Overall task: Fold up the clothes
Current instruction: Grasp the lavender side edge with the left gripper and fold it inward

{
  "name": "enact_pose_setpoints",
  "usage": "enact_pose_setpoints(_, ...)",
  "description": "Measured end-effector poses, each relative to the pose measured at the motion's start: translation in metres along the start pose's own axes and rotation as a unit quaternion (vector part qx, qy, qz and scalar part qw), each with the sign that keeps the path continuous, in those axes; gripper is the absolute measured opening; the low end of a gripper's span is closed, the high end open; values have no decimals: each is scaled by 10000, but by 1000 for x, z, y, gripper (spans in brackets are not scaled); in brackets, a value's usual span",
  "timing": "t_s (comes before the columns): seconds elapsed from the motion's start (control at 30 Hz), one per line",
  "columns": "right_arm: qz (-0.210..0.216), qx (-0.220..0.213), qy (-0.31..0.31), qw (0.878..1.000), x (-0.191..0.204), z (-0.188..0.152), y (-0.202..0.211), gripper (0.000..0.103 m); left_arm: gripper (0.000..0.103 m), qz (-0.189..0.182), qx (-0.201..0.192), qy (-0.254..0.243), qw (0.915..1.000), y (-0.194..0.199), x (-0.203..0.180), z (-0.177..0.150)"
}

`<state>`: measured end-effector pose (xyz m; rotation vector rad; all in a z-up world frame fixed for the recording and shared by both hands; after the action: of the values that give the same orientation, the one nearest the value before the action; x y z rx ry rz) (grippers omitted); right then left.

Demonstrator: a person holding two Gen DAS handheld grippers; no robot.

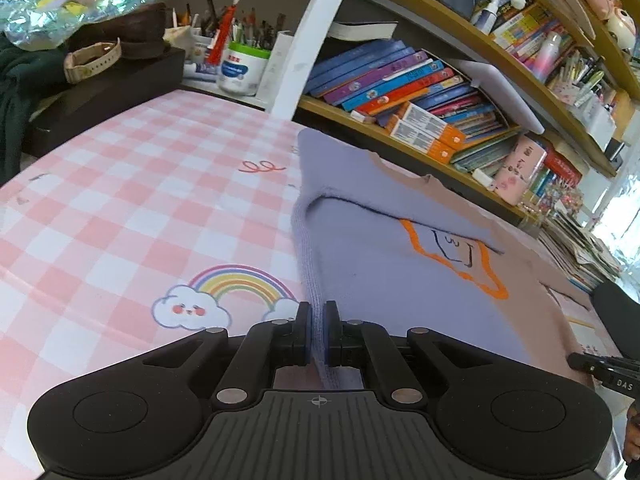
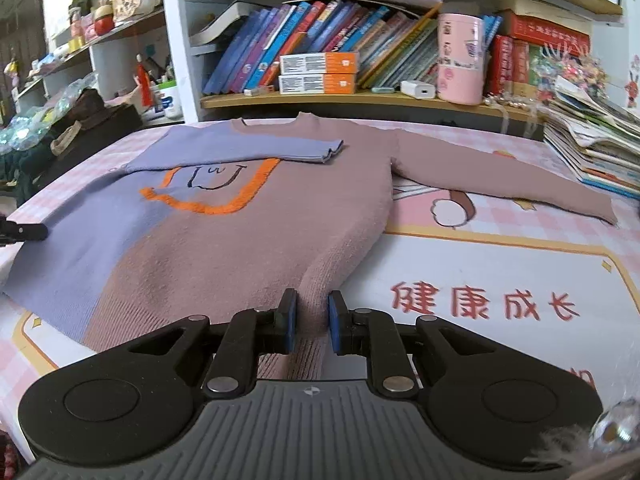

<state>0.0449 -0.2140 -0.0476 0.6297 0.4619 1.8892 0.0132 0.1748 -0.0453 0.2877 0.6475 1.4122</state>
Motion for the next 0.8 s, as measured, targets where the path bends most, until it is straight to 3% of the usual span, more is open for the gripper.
enact_pose_setpoints(0.13,45,-14,18,10000,1,0,-1,16,5,28,20,4,10000,-1,2,-1)
enact_pose_setpoints(0.23,80,-64,-55,9999,-4,0,2,25,9,86,48,-41,9999,-2,2,-1)
enact_pose_setpoints(0.3,80,-139,-84,9998,-6,2,5,29,11,406,17,-270,9988,1,0,1)
enact_pose_setpoints(0.4,43,-281,-116,9995,-11,8,10,39,22,778,-200,-577,9951,9,-7,10)
enact_pose_setpoints(0.63,-254,-524,-342,9977,-39,25,17,57,61,438,-595,-1178,9903,11,-45,22)
enact_pose_setpoints(0.8,-660,-576,-570,9945,-76,38,17,65,75,25,-526,-1710,9839,-4,-76,14)
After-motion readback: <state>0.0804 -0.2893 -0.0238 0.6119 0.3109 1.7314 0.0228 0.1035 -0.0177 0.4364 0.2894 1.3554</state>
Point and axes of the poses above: each gripper's, at about its wrist camera, not at the fingertips, and y roughly against the way its jaws point, x to its left, z to its top, the point moved 7 cm from there along -y, roughly the way its jaws point, and after that the axes turned 9 degrees about -y, right-handed, at the moved point
